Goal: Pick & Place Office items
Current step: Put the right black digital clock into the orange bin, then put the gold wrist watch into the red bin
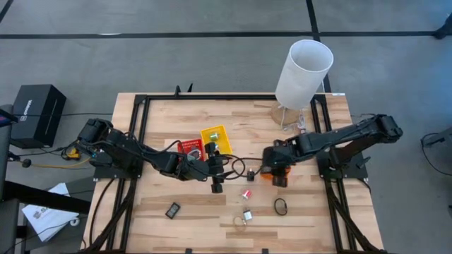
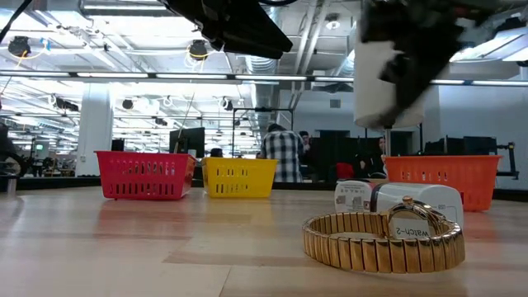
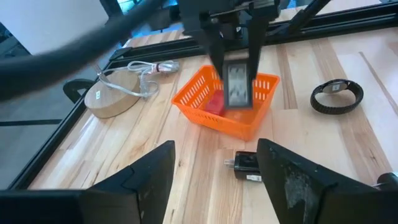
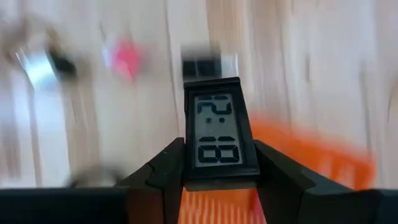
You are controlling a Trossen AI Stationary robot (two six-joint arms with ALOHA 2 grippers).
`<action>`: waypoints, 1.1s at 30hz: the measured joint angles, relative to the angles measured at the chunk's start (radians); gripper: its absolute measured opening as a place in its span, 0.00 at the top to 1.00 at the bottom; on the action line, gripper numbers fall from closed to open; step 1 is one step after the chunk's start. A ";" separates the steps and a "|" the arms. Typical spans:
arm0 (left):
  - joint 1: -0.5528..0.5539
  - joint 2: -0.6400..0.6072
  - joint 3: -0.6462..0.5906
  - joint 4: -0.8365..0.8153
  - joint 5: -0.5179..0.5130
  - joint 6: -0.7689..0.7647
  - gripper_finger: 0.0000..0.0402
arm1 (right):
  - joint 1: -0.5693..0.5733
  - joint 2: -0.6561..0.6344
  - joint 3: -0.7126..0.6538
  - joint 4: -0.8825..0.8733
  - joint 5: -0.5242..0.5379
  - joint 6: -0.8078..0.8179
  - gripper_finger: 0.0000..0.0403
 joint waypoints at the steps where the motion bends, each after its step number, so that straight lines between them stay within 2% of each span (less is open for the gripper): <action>1: 0.000 0.000 0.000 0.000 0.000 0.000 0.44 | 0.001 0.000 0.001 -0.052 -0.014 0.024 0.64; 5: 0.000 0.000 0.000 0.000 0.000 0.000 0.45 | 0.002 0.000 -0.015 -0.166 -0.035 0.084 0.63; 10: 0.000 0.000 0.000 0.001 0.000 0.000 0.45 | 0.001 0.015 -0.047 -0.118 -0.034 0.091 0.57; 19: 0.000 0.000 0.000 0.001 0.000 0.000 0.45 | -0.001 0.109 -0.047 -0.089 -0.028 0.060 0.60; 28: 0.000 0.000 0.000 0.000 0.000 0.000 0.45 | -0.016 0.236 -0.012 -0.123 -0.035 0.053 0.42; 33: 0.000 0.000 0.000 0.002 0.002 0.000 0.45 | -0.022 0.230 0.028 -0.149 -0.035 0.023 0.40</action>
